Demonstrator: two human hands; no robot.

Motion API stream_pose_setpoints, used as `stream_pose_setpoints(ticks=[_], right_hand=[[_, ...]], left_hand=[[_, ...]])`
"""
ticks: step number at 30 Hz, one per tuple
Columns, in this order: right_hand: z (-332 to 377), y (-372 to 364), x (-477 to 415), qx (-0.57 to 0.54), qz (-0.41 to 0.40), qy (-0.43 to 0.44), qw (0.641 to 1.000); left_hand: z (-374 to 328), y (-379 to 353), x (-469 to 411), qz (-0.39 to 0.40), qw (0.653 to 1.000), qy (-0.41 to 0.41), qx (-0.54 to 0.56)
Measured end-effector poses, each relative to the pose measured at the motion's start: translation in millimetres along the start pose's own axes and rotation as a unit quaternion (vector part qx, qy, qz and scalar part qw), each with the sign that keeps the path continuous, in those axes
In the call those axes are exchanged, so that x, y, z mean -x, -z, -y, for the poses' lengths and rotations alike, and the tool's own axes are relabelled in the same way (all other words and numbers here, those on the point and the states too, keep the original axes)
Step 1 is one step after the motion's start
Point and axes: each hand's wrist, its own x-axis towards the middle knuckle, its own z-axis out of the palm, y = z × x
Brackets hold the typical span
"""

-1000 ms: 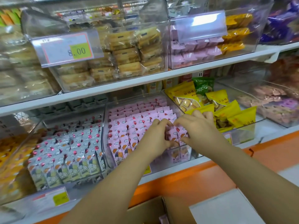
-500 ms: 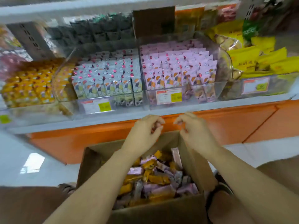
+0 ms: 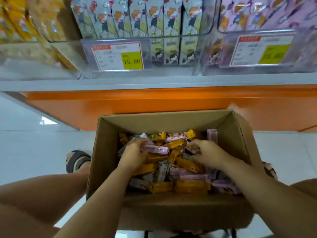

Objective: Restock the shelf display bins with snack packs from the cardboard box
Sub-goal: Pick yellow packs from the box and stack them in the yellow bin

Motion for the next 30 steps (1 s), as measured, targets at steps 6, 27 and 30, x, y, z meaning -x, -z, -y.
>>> stream_pose_setpoints(ticks=[6, 27, 30], right_hand=[[-8.9, -21.3, -19.5, 0.069, 0.087, -0.053, 0.992], [-11.0, -28.3, -53.1, 0.090, -0.079, -0.046, 0.992], [-11.6, -24.0, -53.8, 0.139, -0.060, -0.062, 0.987]], left_hand=[[13.5, -21.8, -11.4, 0.083, 0.994, 0.018, -0.074], [31.4, -34.4, -8.6, 0.237, 0.932, 0.012, -0.275], [29.6, -37.2, -7.5, 0.257, 0.918, -0.004, -0.303]])
